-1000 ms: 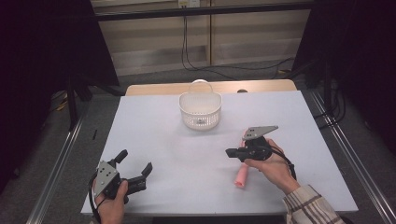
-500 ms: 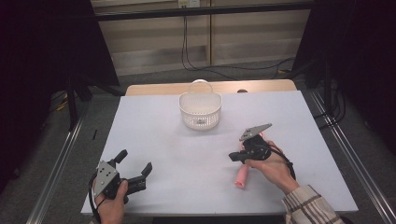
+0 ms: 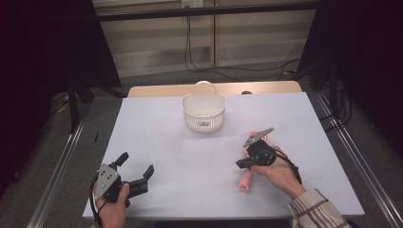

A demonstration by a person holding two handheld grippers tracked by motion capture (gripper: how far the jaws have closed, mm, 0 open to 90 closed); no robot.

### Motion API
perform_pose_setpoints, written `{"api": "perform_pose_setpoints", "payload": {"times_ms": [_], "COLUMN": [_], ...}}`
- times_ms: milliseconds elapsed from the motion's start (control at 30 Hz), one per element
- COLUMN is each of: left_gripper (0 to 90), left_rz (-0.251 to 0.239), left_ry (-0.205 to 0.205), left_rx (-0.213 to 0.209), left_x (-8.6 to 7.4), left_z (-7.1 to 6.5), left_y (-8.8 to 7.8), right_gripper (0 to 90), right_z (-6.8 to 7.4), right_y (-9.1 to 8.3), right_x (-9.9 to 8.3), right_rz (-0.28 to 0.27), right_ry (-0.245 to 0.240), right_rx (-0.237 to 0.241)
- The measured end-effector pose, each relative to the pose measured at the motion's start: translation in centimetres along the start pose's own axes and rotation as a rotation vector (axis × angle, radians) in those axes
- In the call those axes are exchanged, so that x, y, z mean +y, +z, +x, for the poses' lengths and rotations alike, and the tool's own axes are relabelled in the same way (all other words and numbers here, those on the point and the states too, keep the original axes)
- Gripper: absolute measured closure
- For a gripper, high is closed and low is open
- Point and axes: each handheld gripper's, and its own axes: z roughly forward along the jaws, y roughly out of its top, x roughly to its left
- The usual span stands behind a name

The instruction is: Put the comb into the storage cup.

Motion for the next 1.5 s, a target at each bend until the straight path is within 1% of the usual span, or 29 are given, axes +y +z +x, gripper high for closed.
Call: {"api": "perform_pose_setpoints", "payload": {"times_ms": [67, 200, 367, 467, 567, 733, 967, 1500], "left_gripper": [2.0, 2.0, 2.0, 2.0, 2.0, 2.0, 2.0, 2.0], "left_rz": [-0.001, -0.003, 0.000, 0.001, -0.011, -0.010, -0.008, -0.009], "left_ry": [0.001, -0.003, 0.002, 0.000, -0.002, -0.005, -0.001, -0.005], "left_rx": [0.001, -0.001, 0.000, -0.001, 0.000, 0.000, -0.002, -0.004], "left_x": [0.0, 0.0, 0.0, 0.0, 0.0, 0.0, 0.0, 0.0], "left_z": [0.0, 0.0, 0.0, 0.0, -0.1, -0.1, -0.1, -0.1], "left_y": [0.0, 0.0, 0.0, 0.0, -0.1, -0.1, 0.0, 0.0], "right_gripper": [90.0, 90.0, 90.0, 90.0, 90.0, 90.0, 90.0, 90.0], "right_z": [0.0, -0.1, -0.1, -0.1, 0.0, -0.1, 0.0, -0.2], "right_y": [0.0, 0.0, 0.1, 0.2, 0.2, 0.2, 0.0, -0.6], "right_x": [0.0, -0.1, -0.3, -0.3, -0.3, -0.6, -1.0, -1.5], "right_rz": [0.010, 0.038, 0.060, 0.056, 0.061, 0.067, 0.070, 0.074], "right_ry": [0.006, 0.029, 0.037, 0.039, 0.038, 0.040, 0.044, 0.054], "right_rx": [0.004, -0.019, -0.009, -0.013, -0.010, -0.001, -0.002, 0.002]}}
